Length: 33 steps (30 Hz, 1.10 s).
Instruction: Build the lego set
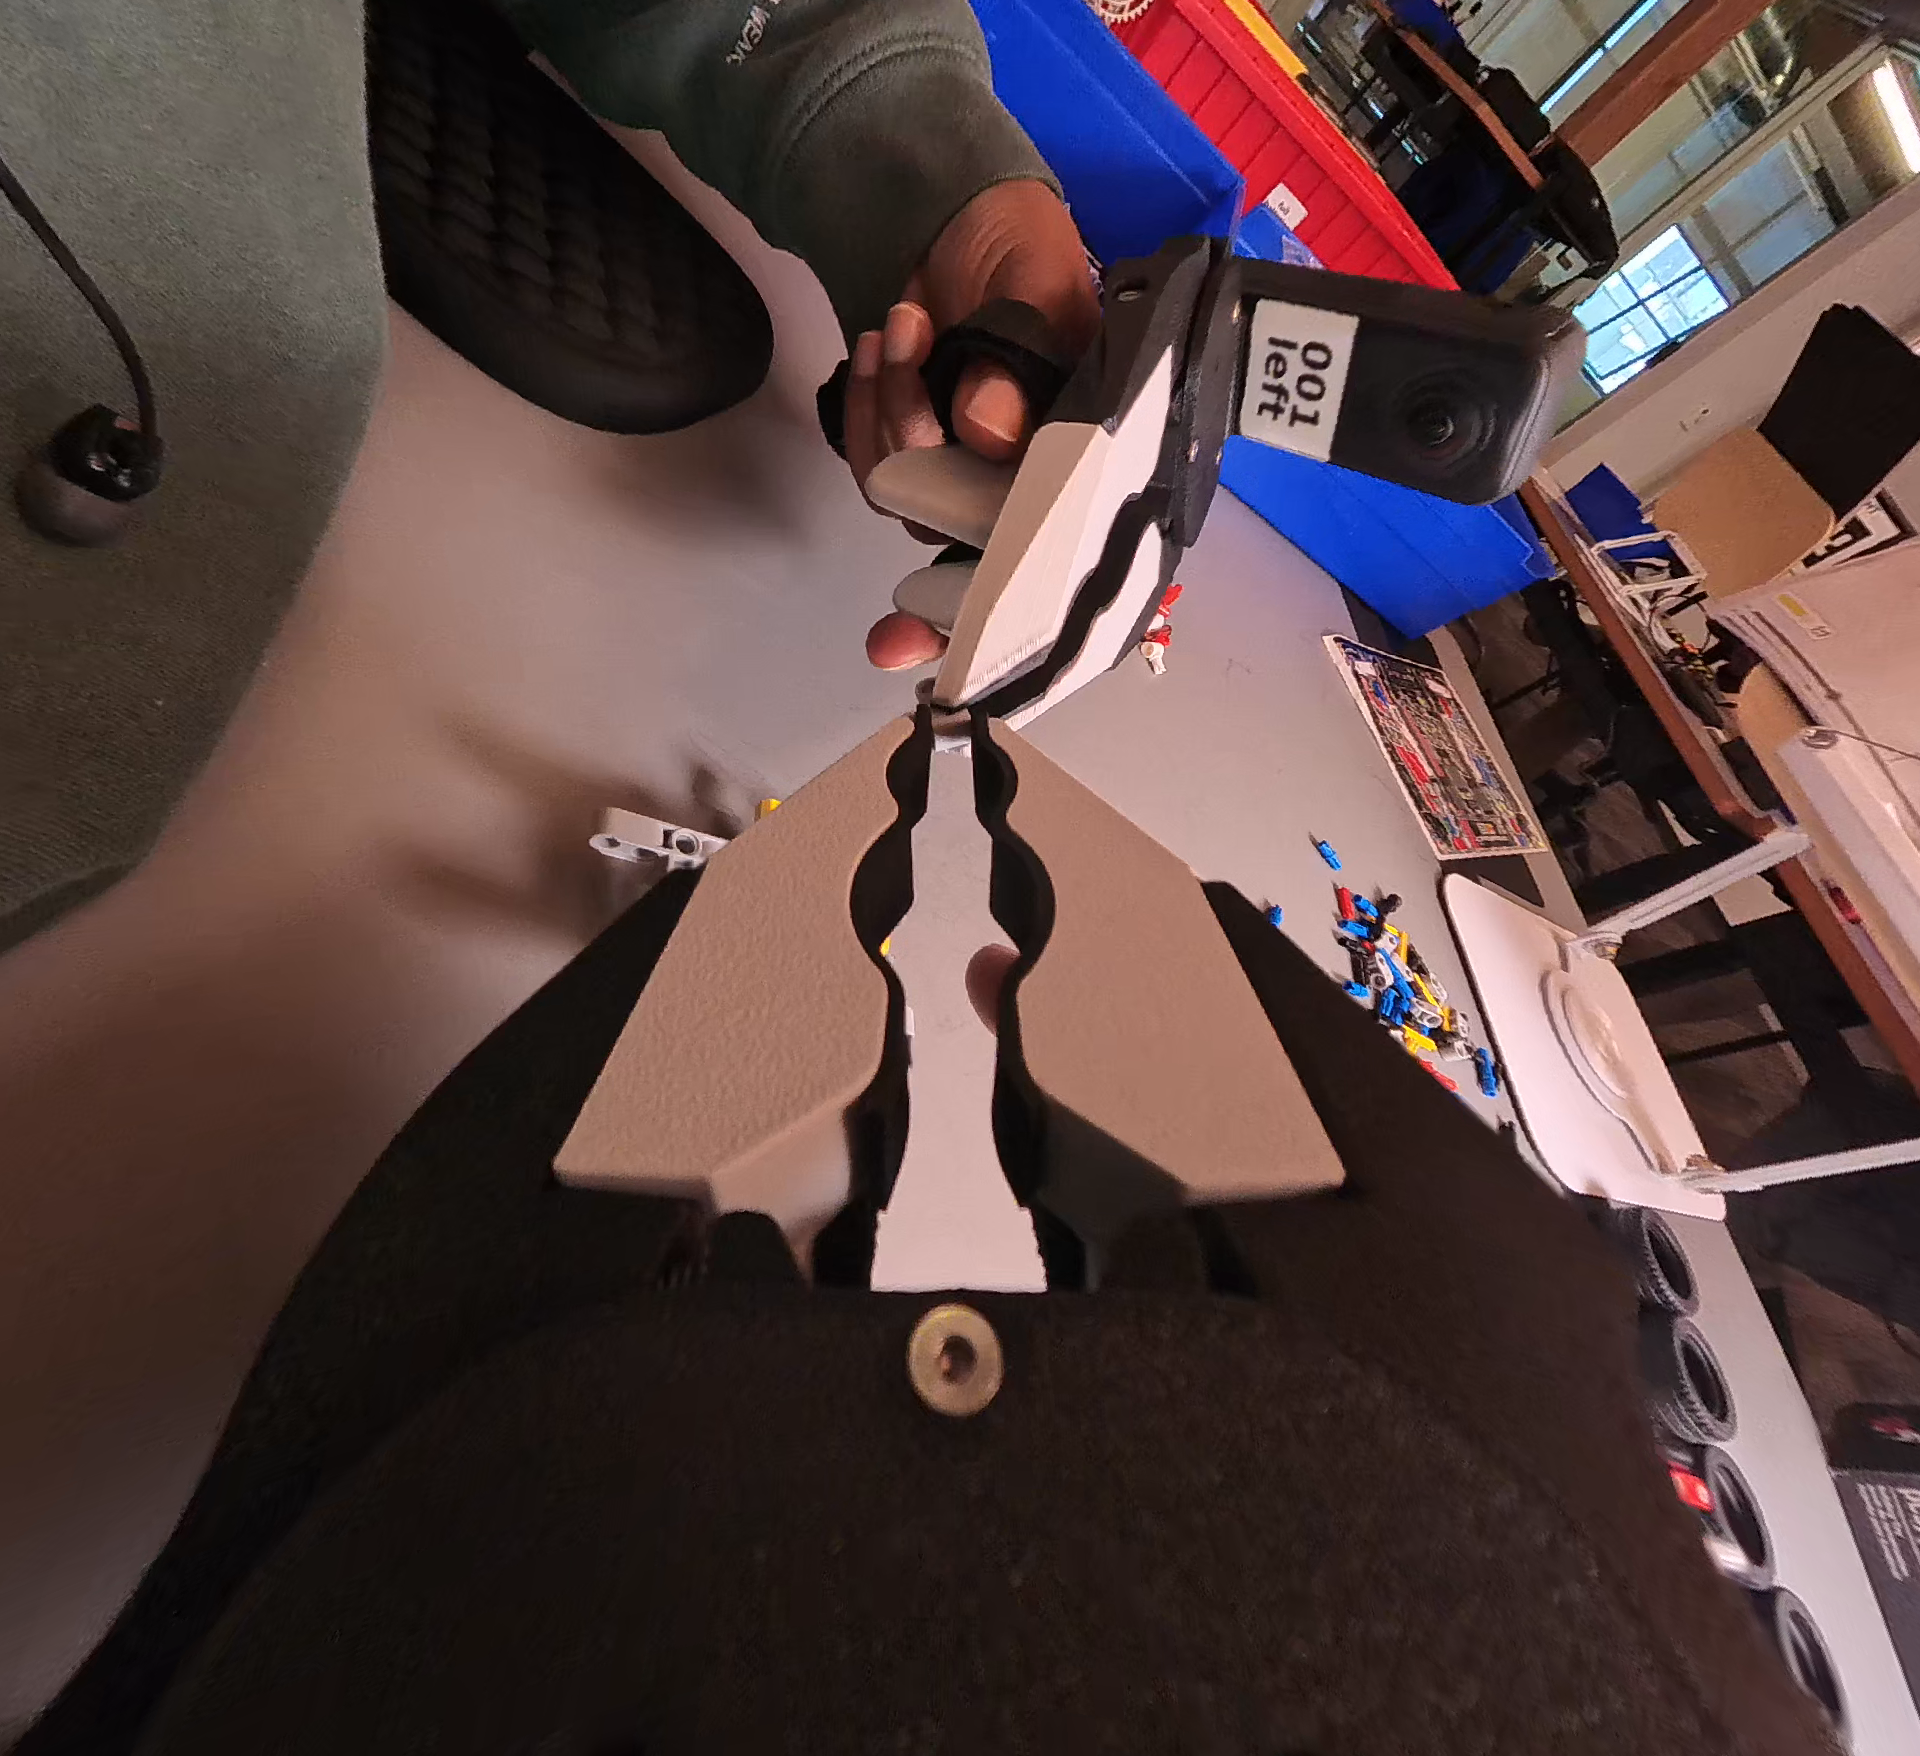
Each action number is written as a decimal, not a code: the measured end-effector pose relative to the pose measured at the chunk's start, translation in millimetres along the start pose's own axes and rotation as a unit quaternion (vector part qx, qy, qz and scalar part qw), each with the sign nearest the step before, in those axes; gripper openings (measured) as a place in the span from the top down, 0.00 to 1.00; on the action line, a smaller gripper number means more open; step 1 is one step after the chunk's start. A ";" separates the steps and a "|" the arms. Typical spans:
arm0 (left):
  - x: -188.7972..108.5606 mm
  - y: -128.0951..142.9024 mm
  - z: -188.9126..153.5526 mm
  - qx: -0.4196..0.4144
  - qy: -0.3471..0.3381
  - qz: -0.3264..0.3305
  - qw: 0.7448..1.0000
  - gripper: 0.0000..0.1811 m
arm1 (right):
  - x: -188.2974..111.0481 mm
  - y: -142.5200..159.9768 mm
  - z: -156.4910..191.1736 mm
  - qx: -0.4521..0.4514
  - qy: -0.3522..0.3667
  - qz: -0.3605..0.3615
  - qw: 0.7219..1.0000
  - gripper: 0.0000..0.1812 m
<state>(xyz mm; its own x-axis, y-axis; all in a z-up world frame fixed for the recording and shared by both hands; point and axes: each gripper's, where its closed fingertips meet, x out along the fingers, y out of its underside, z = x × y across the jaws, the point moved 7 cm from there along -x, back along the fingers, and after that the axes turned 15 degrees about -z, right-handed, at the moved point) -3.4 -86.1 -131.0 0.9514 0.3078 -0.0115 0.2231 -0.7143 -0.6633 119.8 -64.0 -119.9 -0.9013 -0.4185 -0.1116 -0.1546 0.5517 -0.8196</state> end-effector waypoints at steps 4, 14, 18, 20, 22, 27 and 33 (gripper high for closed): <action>1.2 0.9 2.1 0.067 -0.053 0.021 0.996 0.97 | 1.5 7.6 0.8 0.001 -0.001 0.028 1.000 0.96; 14.3 20.3 5.6 0.234 -0.193 0.160 0.939 0.97 | -22.3 52.2 -2.9 0.246 -0.058 0.129 0.959 0.68; 17.7 22.9 6.6 0.254 -0.208 0.175 0.928 0.97 | -17.3 57.8 2.2 0.276 -0.074 0.148 0.947 0.69; 19.3 24.2 6.4 0.261 -0.211 0.185 0.923 0.97 | -14.0 57.3 4.1 0.288 -0.079 0.149 0.943 0.70; 20.1 24.8 5.5 0.267 -0.211 0.192 0.920 0.97 | -12.2 56.4 5.5 0.297 -0.082 0.152 0.939 0.71; 20.1 26.2 3.6 0.282 -0.203 0.205 0.915 0.97 | -14.6 46.7 2.8 0.312 -0.071 0.157 0.934 0.69; 22.1 26.3 2.7 0.290 -0.199 0.216 0.911 0.97 | -8.1 41.6 9.0 0.361 -0.043 0.199 0.910 0.64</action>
<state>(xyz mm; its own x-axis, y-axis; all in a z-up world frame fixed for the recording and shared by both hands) 23.0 -96.4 -150.7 0.7456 0.3625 -0.5592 -0.4131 -0.4070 -0.8146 124.3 -44.1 -158.1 -0.7877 -0.3621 -0.4984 0.5112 0.0673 -0.8568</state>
